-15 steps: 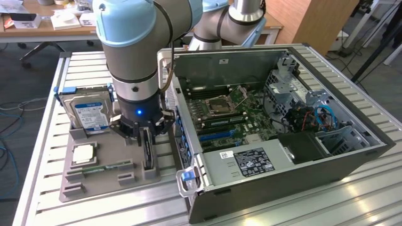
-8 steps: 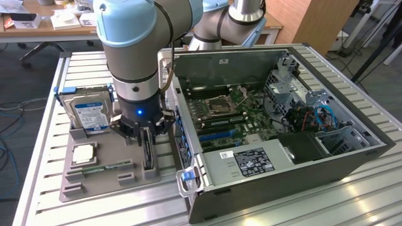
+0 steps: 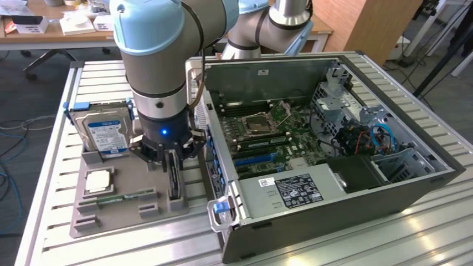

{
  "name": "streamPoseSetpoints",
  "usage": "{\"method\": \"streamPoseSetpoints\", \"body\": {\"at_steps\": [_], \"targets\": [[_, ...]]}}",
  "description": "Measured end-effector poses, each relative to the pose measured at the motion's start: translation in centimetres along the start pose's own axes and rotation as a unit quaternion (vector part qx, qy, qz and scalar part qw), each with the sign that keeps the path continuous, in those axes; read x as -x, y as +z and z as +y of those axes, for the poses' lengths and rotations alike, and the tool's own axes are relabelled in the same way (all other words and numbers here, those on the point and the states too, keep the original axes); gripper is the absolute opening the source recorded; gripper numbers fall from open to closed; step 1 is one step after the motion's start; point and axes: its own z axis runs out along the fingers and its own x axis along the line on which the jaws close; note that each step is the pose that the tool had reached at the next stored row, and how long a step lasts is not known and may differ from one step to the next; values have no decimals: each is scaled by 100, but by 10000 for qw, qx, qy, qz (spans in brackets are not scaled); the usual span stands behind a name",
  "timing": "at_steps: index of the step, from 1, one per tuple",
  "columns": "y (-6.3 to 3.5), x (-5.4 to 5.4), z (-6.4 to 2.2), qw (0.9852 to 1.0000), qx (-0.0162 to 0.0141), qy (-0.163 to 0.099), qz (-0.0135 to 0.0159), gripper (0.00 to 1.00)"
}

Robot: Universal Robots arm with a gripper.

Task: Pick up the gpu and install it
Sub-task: 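Pick up the gpu and move the gpu toward the slot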

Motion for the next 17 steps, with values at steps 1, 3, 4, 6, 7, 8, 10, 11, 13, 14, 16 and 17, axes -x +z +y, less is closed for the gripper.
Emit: {"method": "streamPoseSetpoints", "body": {"at_steps": [1, 3, 4, 6, 7, 8, 10, 11, 13, 14, 16, 17], "targets": [[0, 0, 0, 10000, 0, 0, 0, 37], [-1, 0, 0, 10000, -1, 0, 1, 31], [0, 0, 0, 10000, 0, 0, 0, 31], [0, 0, 0, 10000, 0, 0, 0, 27], [0, 0, 0, 10000, 0, 0, 0, 27], [0, 0, 0, 10000, 0, 0, 0, 27], [0, 0, 0, 10000, 0, 0, 0, 27], [0, 0, 0, 10000, 0, 0, 0, 27], [0, 0, 0, 10000, 0, 0, 0, 27], [0, 0, 0, 10000, 0, 0, 0, 27], [0, 0, 0, 10000, 0, 0, 0, 27], [0, 0, 0, 10000, 0, 0, 0, 27]]}}
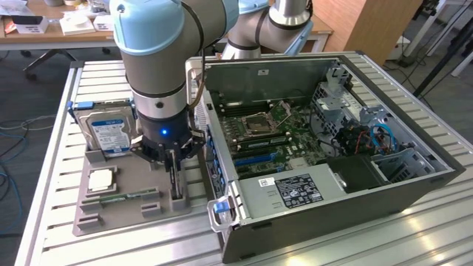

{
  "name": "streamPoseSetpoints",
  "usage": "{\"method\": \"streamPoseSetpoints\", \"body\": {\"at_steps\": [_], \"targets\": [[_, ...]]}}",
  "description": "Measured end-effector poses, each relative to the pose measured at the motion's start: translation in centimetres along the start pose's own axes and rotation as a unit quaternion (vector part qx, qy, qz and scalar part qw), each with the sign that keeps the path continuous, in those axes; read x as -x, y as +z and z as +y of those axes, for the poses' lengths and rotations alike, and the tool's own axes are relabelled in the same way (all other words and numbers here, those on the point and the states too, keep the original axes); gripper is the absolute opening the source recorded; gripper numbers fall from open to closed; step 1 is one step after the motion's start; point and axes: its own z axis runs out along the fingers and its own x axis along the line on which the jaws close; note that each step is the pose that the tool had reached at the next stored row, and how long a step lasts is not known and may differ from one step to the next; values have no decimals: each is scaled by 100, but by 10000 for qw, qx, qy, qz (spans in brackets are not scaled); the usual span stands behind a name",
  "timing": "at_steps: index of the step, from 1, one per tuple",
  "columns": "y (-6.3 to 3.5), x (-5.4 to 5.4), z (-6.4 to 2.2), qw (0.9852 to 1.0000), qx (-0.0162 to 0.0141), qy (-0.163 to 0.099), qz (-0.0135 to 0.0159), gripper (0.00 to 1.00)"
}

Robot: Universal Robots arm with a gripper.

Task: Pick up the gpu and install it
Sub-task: 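Pick up the gpu and move the gpu toward the slot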

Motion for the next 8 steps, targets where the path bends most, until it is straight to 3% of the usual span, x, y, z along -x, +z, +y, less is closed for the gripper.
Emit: {"method": "streamPoseSetpoints", "body": {"at_steps": [8], "targets": [[-1, -1, 0, 10000, 0, 0, 0, 27]]}}
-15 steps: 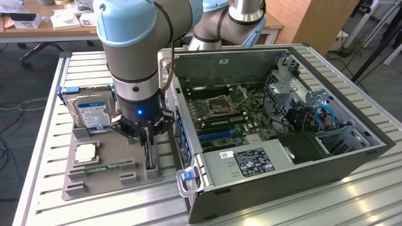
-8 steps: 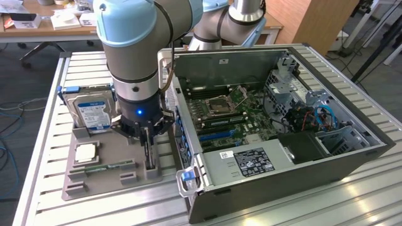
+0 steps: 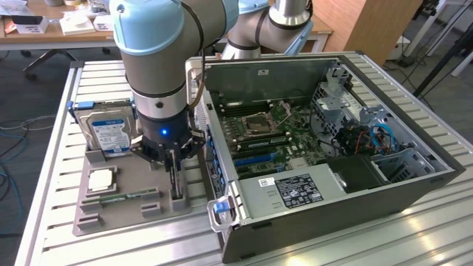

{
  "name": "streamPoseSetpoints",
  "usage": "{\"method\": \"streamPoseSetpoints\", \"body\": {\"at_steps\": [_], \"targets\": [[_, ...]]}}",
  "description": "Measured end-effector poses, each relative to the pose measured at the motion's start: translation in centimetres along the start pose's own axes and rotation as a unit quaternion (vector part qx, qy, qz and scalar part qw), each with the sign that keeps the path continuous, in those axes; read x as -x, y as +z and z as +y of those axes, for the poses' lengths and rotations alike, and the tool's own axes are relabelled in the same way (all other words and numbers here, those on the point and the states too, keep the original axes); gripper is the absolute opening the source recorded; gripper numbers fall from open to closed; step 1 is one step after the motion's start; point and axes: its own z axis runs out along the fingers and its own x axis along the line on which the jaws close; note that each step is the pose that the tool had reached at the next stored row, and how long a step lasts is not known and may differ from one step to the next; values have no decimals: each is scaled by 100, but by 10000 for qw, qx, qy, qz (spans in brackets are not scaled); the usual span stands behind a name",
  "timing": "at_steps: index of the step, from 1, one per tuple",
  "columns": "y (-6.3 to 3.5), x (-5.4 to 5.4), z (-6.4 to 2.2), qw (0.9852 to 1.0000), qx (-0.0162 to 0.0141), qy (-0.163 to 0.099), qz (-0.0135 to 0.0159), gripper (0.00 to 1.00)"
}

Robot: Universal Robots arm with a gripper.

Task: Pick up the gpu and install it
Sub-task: 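Pick up the gpu and move the gpu toward the slot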

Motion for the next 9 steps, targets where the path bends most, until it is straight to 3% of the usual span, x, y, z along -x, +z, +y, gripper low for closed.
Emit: {"method": "streamPoseSetpoints", "body": {"at_steps": [9], "targets": [[-53, 1, 3, 10000, 0, 0, 0, 27]]}}
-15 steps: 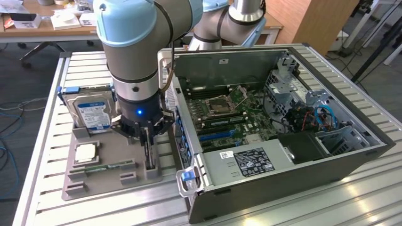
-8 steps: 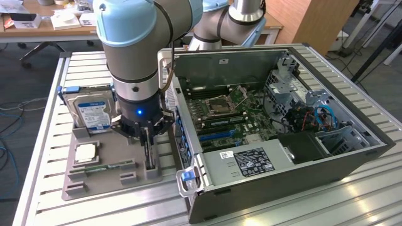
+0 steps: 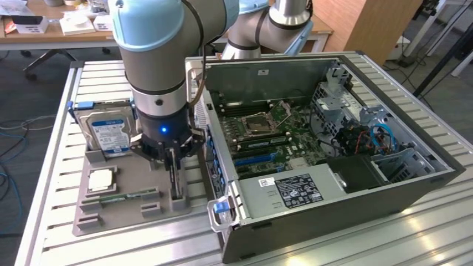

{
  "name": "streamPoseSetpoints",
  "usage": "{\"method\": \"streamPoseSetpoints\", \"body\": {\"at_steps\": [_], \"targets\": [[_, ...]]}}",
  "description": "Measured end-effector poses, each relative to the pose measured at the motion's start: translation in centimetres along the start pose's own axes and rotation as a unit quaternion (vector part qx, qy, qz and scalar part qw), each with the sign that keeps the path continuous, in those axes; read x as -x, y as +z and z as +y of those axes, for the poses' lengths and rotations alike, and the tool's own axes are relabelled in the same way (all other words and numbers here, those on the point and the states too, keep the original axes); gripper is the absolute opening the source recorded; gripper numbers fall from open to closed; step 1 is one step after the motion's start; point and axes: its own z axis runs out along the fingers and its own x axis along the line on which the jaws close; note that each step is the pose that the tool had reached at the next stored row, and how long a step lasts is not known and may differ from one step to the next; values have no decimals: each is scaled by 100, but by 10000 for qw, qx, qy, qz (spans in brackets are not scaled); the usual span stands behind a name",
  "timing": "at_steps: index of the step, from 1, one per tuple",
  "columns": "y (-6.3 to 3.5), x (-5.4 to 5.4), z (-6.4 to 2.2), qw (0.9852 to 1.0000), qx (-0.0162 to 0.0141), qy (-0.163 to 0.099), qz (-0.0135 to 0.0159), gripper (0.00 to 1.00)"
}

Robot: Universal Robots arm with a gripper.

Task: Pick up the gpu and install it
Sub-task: 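Pick up the gpu and move the gpu toward the slot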

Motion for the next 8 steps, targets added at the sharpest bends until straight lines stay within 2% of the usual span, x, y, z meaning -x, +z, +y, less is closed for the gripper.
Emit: {"method": "streamPoseSetpoints", "body": {"at_steps": [8], "targets": [[0, 0, 0, 10000, 0, 0, 0, 27]]}}
